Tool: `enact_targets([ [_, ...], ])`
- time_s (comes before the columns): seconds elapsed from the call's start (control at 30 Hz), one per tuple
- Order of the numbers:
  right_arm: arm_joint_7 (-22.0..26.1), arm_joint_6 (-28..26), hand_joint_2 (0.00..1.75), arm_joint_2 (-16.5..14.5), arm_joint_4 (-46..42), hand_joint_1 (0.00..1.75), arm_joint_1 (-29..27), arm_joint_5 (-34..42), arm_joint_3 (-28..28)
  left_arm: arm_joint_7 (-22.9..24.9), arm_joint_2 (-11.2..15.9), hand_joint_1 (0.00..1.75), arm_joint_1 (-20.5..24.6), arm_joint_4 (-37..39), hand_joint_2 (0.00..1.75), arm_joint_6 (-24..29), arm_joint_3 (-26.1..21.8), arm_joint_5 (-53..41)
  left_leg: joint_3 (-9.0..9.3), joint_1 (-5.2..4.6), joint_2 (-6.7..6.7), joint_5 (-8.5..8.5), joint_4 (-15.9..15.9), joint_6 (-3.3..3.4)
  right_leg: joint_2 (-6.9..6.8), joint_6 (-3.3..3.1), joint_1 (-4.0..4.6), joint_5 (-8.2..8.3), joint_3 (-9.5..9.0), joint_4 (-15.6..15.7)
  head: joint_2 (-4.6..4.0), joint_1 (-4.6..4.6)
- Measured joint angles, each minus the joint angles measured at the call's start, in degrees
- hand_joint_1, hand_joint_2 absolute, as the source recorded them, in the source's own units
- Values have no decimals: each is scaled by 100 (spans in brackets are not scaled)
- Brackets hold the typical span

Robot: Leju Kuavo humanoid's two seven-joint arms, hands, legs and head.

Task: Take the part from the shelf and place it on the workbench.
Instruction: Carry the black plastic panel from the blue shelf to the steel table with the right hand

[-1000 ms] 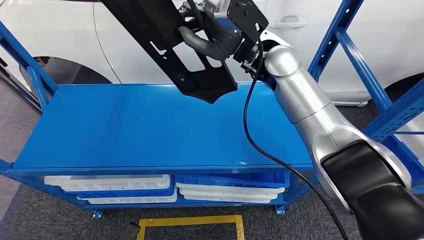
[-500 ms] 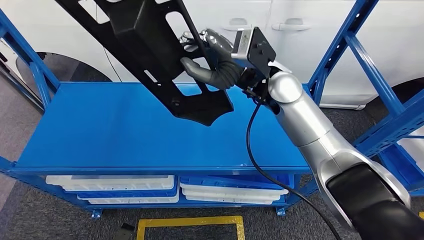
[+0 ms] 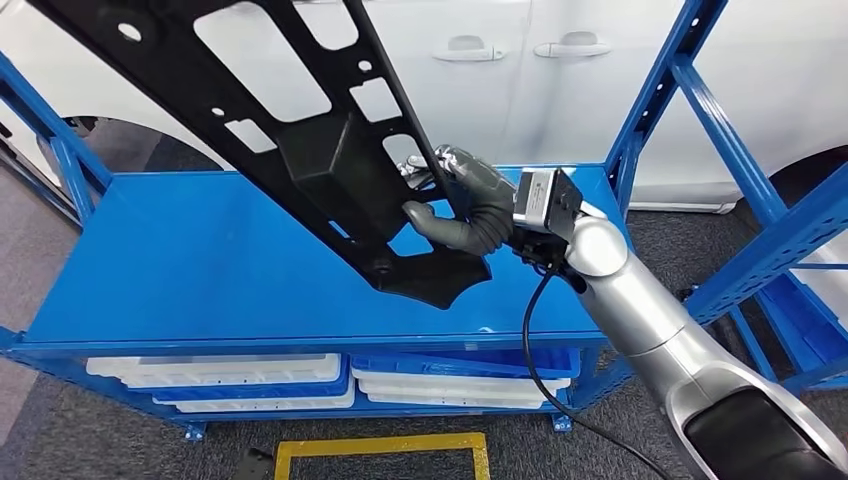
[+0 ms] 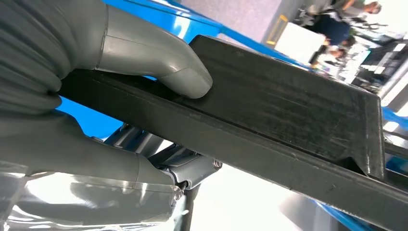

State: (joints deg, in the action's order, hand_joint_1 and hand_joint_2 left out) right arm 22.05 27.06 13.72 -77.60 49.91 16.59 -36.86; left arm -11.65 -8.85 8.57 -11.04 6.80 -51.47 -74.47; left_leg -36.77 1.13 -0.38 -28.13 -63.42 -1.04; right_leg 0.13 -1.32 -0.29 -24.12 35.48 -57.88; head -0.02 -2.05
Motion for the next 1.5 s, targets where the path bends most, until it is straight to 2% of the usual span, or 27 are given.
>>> enact_targets([
  [0.07,21,-15,175,22,-118,169,-147,-10,3,0,1,0,-5,1,175,2,-1,0,-333,2,3,-356,-754,-28,-4,-27,10,0,-4,3,0,0],
  [0.1,33,-22,175,39,-179,169,-246,-21,6,0,1,0,-10,1,175,2,-2,0,-467,3,3,-448,-1047,-38,-5,-29,16,-2,-5,1,0,0],
  [0.13,44,-28,175,63,-246,169,-354,-35,12,0,1,0,-17,1,175,2,-2,1,-516,3,3,-434,-1151,-41,-4,-30,21,-3,-5,-3,1,0],
  [0.17,55,-31,175,90,-310,169,-455,-50,22,0,1,0,-22,1,175,2,-2,1,-452,3,4,-310,-1021,-34,-2,-28,25,-6,-6,-10,1,0],
  [0.23,79,-31,175,149,-439,169,-624,-65,70,0,6,0,-25,0,175,2,-2,3,-84,-4,3,65,-272,11,7,-11,32,-22,-6,-39,1,0],
  [0.3,103,-12,175,215,-553,169,-770,-50,148,0,13,0,-21,0,175,2,-2,3,218,-27,1,246,335,66,17,34,49,-37,10,-75,0,0],
  [0.4,155,75,175,332,-688,169,-1032,14,256,18,13,0,-33,1,175,1,-3,0,276,-40,-6,267,469,139,17,126,51,-27,21,-70,0,0],
  [0.47,209,127,175,426,-778,169,-1185,35,326,43,15,0,-31,0,175,-1,-5,-4,288,-16,-1,312,523,207,16,187,37,-141,77,-200,0,0],
  [0.5,234,144,175,467,-817,169,-1244,38,359,51,16,0,-28,0,175,-1,-7,-6,292,-4,4,331,547,233,16,214,25,-286,173,-421,-1,0],
  [0.57,271,163,175,522,-875,169,-1390,42,405,63,16,0,-28,0,175,-2,-8,-6,286,-6,11,340,550,249,15,262,-4,-664,495,-1161,1,0],
  [0.6,282,166,175,541,-899,169,-1481,41,417,68,16,0,-33,0,175,-3,-8,-5,284,-5,13,340,547,249,14,284,-20,-786,644,-1497,1,0],
  [0.63,289,166,175,556,-922,169,-1570,39,422,72,15,0,-38,0,175,-3,-8,-5,282,-4,12,339,541,247,13,301,-36,-806,712,-1663,1,0],
  [0.67,291,166,175,572,-944,169,-1640,37,427,74,15,0,-42,0,175,-3,-9,-4,281,-3,10,335,532,242,9,311,-54,-717,668,-1594,1,0],
  [0.77,296,166,175,603,-1014,169,-1710,34,459,77,15,0,-38,0,175,-2,-11,-3,274,-13,6,310,493,192,-6,299,-84,-235,103,-494,0,0],
  [0.83,303,164,175,610,-1054,169,-1733,34,484,79,15,0,-35,0,175,-2,-11,2,262,-30,4,305,485,131,0,242,-60,-142,-77,-103,0,0],
  [0.93,311,163,175,619,-1087,169,-1830,28,514,87,16,0,-41,1,175,-2,-11,15,259,-30,3,295,488,33,6,127,-48,-119,-74,-67,0,0],
  [0.97,322,166,175,622,-1102,169,-1864,26,524,90,17,0,-42,1,175,-1,-13,21,223,-25,5,225,400,5,0,84,-57,-105,-82,-45,1,0],
  [1.03,367,180,175,622,-1138,169,-1922,25,535,96,20,0,-46,0,175,-1,-17,35,-1,-14,9,-94,-120,-34,-12,20,-62,-86,-95,-14,1,0],
  [1.1,399,212,175,622,-1152,169,-1980,33,549,100,21,0,-63,1,175,-1,-26,46,-335,-13,9,-433,-875,-52,-13,-7,-37,-87,-92,-16,-1,0],
  [1.13,403,234,175,622,-1151,169,-2007,41,557,101,21,0,-78,1,175,1,-33,50,-435,-13,9,-484,-1096,-51,-11,-14,-23,-90,-92,-20,0,0],
  [1.17,404,253,175,622,-1151,169,-2029,51,567,101,21,0,-92,1,175,3,-42,55,-435,-14,9,-426,-1105,-40,-7,-18,-10,-93,-92,-27,0,0],
  [1.2,407,267,175,622,-1152,169,-2047,62,580,101,21,0,-102,1,175,7,-50,58,-320,-16,9,-266,-872,-19,-2,-19,1,-96,-94,-36,1,0],
  [1.27,416,281,175,622,-1166,169,-2085,82,622,101,24,0,-104,0,175,15,-62,67,79,-36,11,93,-68,45,5,-4,26,-108,-97,-56,1,0],
  [1.3,423,284,175,622,-1178,169,-2114,89,648,101,25,0,-102,0,175,16,-65,78,232,-49,11,196,248,74,6,14,37,-113,-92,-65,1,0],
  [1.33,430,286,175,623,-1192,169,-2151,92,672,101,26,0,-103,0,175,14,-68,91,311,-63,11,230,418,96,5,36,45,-113,-86,-70,1,0],
  [1.43,443,286,175,627,-1239,169,-2271,96,716,101,24,0,-122,1,175,-5,-77,126,330,-60,10,260,507,163,2,125,40,-107,-82,-62,0,0],
  [1.5,450,285,175,637,-1272,169,-2315,97,749,101,21,0,-119,0,175,-10,-83,133,343,-30,19,306,566,226,2,191,27,-269,14,-277,-1,0],
])
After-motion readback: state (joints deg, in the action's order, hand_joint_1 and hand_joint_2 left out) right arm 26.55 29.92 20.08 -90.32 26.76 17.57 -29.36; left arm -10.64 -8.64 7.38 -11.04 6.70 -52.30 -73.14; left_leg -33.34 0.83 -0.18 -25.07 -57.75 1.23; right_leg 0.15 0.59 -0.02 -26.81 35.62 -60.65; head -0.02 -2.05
